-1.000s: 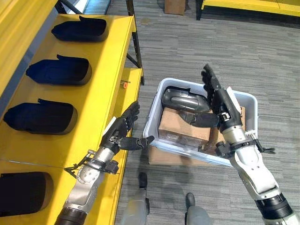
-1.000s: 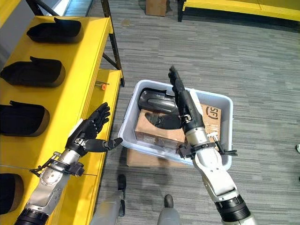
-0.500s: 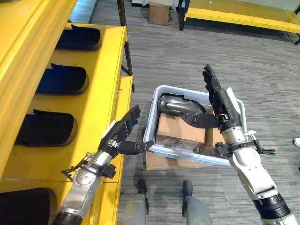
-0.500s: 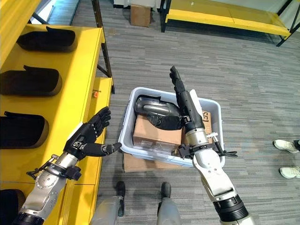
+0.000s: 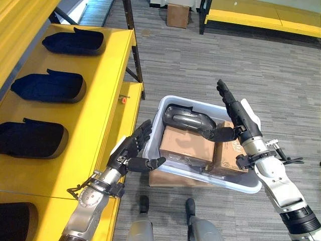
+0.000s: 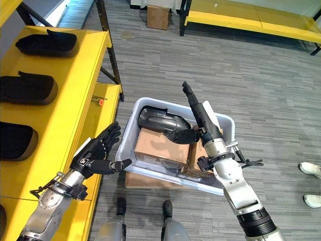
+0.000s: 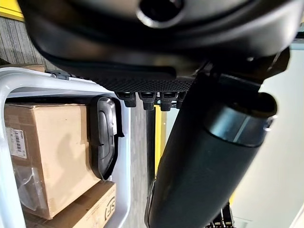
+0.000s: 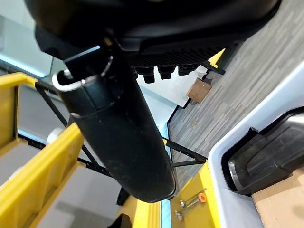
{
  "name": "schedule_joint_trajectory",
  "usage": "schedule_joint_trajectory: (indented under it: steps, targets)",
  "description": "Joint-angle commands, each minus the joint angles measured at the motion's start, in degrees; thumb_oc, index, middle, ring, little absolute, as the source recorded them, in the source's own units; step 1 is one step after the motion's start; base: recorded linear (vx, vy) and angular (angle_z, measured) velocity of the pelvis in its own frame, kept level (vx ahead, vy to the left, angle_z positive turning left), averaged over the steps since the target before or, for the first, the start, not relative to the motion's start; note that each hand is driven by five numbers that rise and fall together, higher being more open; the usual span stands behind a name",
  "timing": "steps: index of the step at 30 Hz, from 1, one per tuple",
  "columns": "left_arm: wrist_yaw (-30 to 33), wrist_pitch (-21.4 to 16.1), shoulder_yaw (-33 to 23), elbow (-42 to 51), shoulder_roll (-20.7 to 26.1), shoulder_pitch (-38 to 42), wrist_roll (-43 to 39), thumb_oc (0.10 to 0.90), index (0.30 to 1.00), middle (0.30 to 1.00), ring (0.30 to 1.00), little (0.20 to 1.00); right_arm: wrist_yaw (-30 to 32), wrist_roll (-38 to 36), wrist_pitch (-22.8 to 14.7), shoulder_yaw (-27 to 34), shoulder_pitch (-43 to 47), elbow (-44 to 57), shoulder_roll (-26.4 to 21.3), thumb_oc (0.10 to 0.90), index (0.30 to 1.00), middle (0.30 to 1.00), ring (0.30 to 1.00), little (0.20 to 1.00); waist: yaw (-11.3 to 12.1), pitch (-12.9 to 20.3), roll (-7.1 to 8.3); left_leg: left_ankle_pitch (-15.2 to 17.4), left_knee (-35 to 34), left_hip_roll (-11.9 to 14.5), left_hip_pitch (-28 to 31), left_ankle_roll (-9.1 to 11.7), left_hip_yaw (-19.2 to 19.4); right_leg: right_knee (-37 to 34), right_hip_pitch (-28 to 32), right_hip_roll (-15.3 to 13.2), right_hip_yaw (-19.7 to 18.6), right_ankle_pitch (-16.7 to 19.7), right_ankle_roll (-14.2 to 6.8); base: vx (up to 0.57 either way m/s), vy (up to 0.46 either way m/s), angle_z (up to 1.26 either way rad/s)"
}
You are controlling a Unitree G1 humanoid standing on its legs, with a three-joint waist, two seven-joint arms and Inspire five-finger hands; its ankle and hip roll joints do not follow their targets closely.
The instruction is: Move parts from the plastic box to the shelf.
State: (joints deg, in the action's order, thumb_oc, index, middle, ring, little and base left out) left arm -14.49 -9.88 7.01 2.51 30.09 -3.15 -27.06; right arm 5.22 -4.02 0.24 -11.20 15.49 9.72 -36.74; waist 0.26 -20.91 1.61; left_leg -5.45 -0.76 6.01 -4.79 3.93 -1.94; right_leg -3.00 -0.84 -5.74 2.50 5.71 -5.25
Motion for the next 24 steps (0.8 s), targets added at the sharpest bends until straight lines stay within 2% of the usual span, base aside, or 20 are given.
schedule_joint_trajectory:
  steps: [1,6,11,12,15,20,22,24]
  targets:
    - [-1.1,-4.0,-0.6,6.6,1.4,2.7,-5.1,0.900,1.000,1.000,1.000,1.000,3.1,4.7,-1.1,0.6,14.8,-0.1,-2.4,0.900,1.000,1.000,1.000,1.000,2.4,2.1,-0.30,7.9,5.4,2.8,0.1,-0.9,1.8,10.7,-4.5,-4.0,1.9,-8.2,-0.6,0.03,-0.051,0.01]
    - [-1.5,-3.2,-0.3,7.1,2.8,4.0,-5.8,0.900,1.000,1.000,1.000,1.000,2.6,6.8,0.4,0.0,20.1,-5.3,-4.4,0.900,1.000,1.000,1.000,1.000,3.0,-0.1,-1.29,8.0,7.3,2.5,-2.3,-0.8,0.7,13.0,-6.6,-4.2,1.8,-9.0,-0.3,0.01,-0.053,0.11]
    - [-1.3,-3.8,0.4,7.6,3.1,5.0,-6.6,0.900,1.000,1.000,1.000,1.000,2.5,9.4,-1.4,-1.2,23.9,-8.3,-5.6,0.900,1.000,1.000,1.000,1.000,3.2,-2.5,-2.72,8.0,9.8,1.9,-5.4,-1.0,-0.2,16.2,-9.6,-4.4,1.4,-9.9,0.3,-0.02,-0.022,0.06]
    - [-0.9,-4.1,0.8,7.7,3.5,5.8,-7.2,0.900,1.000,1.000,1.000,1.000,2.3,12.8,-2.0,-1.8,26.3,-9.7,-5.7,0.900,1.000,1.000,1.000,1.000,3.3,-3.8,-3.36,8.2,11.5,1.4,-7.3,-1.1,-0.9,18.2,-11.5,-4.6,1.2,-10.5,0.7,-0.05,-0.043,0.03]
    - [-0.5,-4.9,1.4,8.0,3.6,6.8,-8.3,0.900,1.000,1.000,1.000,1.000,3.4,11.8,-0.2,-3.8,30.7,-12.0,-6.5,0.900,1.000,1.000,1.000,1.000,3.6,-5.4,-4.24,8.2,13.0,1.1,-9.9,-1.1,-1.5,20.5,-14.1,-4.7,1.2,-11.4,1.2,-0.05,-0.047,0.08]
    - [0.0,-5.4,2.4,9.2,3.4,7.6,-8.4,0.900,1.000,1.000,1.000,1.000,6.2,14.9,-0.7,-5.7,35.0,-15.6,-6.2,0.900,1.000,1.000,1.000,1.000,4.1,-8.0,-5.72,8.3,15.8,0.3,-13.4,-1.4,-2.3,25.1,-18.1,-4.7,0.6,-12.8,2.0,-0.03,-0.017,0.08]
    - [1.0,-5.3,3.0,10.2,3.3,7.7,-8.6,0.900,1.000,1.000,1.000,1.000,11.1,17.3,-3.2,-5.4,35.9,-15.8,-5.6,0.900,1.000,1.000,1.000,1.000,4.0,-8.9,-6.46,8.5,16.9,-0.2,-15.4,-1.5,-2.4,27.3,-20.6,-4.8,0.1,-13.5,2.2,-0.03,0.001,0.04]
    - [1.1,-5.2,3.0,10.8,3.3,7.2,-8.6,0.900,1.000,1.000,1.000,1.000,12.4,21.0,-5.6,-4.7,35.4,-14.7,-5.2,0.900,1.000,1.000,1.000,1.000,3.8,-8.9,-6.93,8.6,17.3,-0.4,-17.0,-1.5,-2.4,28.2,-22.6,-4.8,-0.2,-13.7,2.2,0.00,0.000,0.00]
